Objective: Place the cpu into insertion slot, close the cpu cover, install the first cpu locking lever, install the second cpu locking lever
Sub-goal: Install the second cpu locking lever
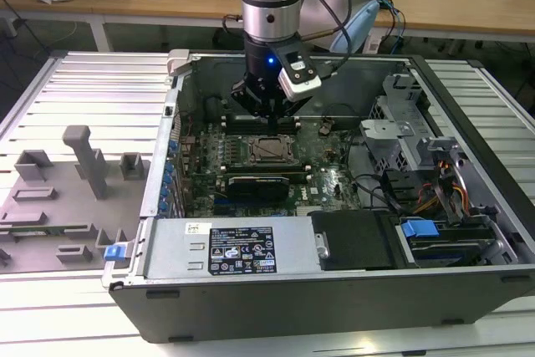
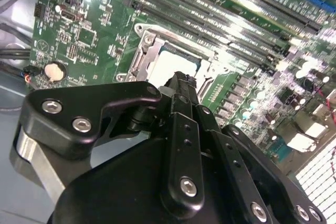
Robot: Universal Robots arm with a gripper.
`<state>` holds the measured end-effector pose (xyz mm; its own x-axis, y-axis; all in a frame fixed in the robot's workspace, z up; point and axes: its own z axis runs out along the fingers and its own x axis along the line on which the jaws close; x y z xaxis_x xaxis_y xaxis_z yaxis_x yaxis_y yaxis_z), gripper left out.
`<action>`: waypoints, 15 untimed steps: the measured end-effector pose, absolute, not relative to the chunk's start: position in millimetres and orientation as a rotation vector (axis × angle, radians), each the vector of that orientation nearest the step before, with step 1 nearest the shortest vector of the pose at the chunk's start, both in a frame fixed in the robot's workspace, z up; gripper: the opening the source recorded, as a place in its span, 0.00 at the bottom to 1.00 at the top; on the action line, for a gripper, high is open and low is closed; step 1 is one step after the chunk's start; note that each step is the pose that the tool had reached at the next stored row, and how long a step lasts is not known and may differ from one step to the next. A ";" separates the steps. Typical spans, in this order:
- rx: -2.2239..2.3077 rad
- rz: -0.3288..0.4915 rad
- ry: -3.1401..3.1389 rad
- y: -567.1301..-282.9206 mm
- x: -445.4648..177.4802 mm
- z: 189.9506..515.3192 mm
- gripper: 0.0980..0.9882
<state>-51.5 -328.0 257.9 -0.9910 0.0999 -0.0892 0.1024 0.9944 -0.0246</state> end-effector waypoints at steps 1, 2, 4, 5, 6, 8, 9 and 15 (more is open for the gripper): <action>0.155 -0.044 3.049 -329.8 -51.5 257.9 0.01; 0.155 -0.044 3.049 -332.6 -51.5 257.9 0.01; 0.155 -0.044 3.049 -337.9 -51.5 257.9 0.01; 0.155 -0.044 3.049 -339.5 -51.4 257.9 0.01; 0.155 -0.043 3.049 -341.5 -51.5 257.9 0.01; 0.155 -0.042 3.050 -347.4 -51.5 257.9 0.01; 0.155 -0.041 3.050 -349.9 -51.5 257.9 0.01; 0.157 0.006 3.051 -360.4 -53.2 256.4 0.01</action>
<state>-53.2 -360.4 256.4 -0.9910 0.1028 -0.0859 0.1024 0.9947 0.0081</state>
